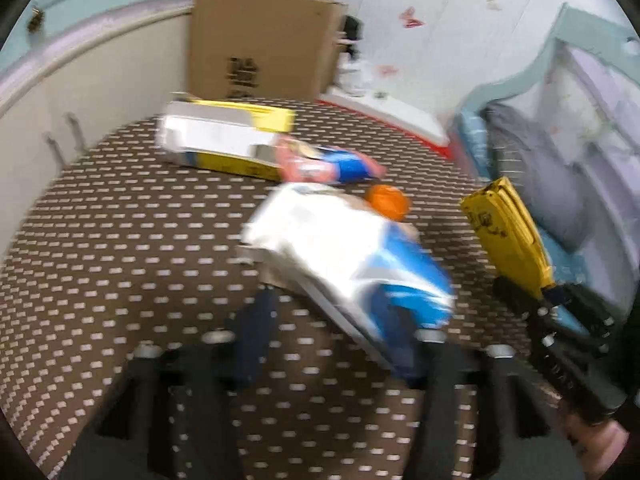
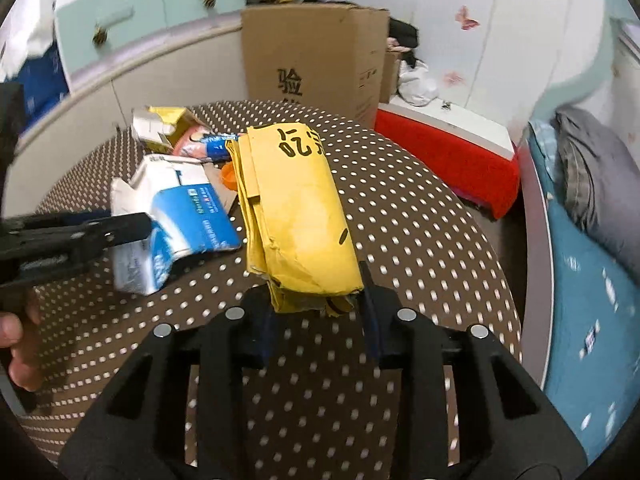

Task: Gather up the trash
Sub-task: 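Grasp the yellow envelope with the right tool while the left grasps the white-blue box, then carry both items to the wastebasket and open the right tool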

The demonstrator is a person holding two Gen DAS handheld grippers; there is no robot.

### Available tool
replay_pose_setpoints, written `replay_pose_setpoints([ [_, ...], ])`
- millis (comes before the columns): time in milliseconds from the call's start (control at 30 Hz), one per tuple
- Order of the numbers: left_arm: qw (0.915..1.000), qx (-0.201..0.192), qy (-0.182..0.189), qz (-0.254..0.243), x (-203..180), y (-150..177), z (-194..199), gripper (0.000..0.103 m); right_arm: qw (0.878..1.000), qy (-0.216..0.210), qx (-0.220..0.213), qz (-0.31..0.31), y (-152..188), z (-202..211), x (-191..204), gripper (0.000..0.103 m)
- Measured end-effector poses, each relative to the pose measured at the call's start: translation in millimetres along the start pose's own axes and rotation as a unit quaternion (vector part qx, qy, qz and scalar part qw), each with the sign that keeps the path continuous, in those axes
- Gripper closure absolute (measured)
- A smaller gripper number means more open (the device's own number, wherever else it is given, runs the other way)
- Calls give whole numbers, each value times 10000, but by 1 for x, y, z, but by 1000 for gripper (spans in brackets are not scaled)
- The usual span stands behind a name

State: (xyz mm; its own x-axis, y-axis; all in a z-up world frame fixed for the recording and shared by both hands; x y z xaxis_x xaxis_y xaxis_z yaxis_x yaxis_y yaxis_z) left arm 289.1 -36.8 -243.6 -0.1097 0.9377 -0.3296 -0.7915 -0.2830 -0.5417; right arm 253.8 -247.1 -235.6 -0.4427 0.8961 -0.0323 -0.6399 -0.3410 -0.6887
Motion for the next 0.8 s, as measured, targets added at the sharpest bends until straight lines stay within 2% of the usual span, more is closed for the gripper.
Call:
replay_pose_setpoints([
  [33,10000,30,6,-38,-1,1,1,86,9999,-29,-62,-111,2,6,-2,69],
  [67,9999,79,103,-95,-3,3,1,93,9997,-51,-115,-216,4,12,-3,69],
  [133,9993,96,258,-265,-2,10,9,98,9988,-49,-246,-410,8,28,-5,69],
  [467,9952,40,617,-760,11,52,61,99,9906,22,-746,-1150,37,101,-21,69],
  [633,9916,-64,902,-930,-14,51,79,99,9852,254,-887,-1443,58,136,-43,69],
  [800,9827,-169,1319,-1286,-71,49,91,99,9761,682,-861,-1874,95,162,-80,69],
])
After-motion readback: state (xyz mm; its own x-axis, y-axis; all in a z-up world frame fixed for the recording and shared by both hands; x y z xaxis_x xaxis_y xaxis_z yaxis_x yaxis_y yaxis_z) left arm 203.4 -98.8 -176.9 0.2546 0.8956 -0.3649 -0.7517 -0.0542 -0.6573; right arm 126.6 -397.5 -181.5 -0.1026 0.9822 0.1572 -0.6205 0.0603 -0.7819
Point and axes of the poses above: each gripper's, at about its wrist camera, not at the fingertips, and z roughly against the way its jaws point, x to its left, y to its underside, the point moved 4 cm from there along -z, roughly the way its jaws point, and after that the axes turned 6 degrees about z, right-handed, at the moved point
